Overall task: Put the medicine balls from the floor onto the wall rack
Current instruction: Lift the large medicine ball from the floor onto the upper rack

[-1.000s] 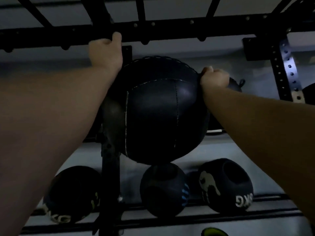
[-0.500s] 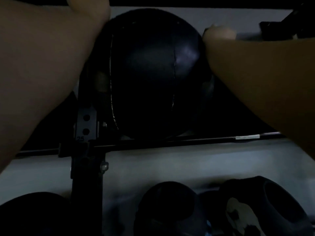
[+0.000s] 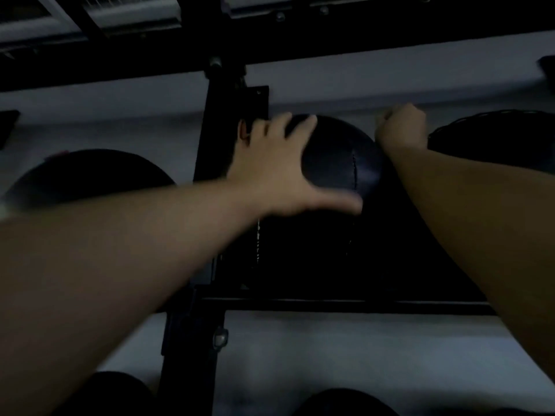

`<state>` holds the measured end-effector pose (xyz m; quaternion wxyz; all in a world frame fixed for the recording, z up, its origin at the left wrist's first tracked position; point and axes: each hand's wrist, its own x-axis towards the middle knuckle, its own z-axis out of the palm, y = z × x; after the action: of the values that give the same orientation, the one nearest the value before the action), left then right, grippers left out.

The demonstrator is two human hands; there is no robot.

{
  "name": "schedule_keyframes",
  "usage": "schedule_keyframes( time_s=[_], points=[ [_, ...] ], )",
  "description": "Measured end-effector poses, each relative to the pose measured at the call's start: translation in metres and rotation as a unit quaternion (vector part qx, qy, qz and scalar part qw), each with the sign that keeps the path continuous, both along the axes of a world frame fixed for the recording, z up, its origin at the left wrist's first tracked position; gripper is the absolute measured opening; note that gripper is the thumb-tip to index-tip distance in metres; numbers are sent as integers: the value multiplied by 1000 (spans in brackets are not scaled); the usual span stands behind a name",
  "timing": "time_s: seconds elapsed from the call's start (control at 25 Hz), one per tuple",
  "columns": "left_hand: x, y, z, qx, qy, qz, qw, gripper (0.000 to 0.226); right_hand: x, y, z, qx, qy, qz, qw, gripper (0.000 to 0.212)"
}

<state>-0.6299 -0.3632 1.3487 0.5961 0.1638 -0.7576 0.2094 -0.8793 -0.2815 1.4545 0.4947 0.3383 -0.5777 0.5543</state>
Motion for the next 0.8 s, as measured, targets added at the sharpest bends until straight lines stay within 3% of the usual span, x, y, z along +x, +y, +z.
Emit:
schedule_keyframes(
  time_s=[0.12,0.28,0.56,0.8],
  points=[
    [-22,-15,-23,11,-47,60,997,142,10,-7,-25,16,100,-10,995,39],
    [-25,-24,1,22,-36,57,997,135,20,-5,-67,24,140,32,989,53],
    [-16,-7,-7,57,-64,29,996,132,49,27,-114,128,100,-50,985,58],
    [-3,17,-60,-7,-27,-45,999,97,79,94,-156,158,61,-132,977,62]
  ],
)
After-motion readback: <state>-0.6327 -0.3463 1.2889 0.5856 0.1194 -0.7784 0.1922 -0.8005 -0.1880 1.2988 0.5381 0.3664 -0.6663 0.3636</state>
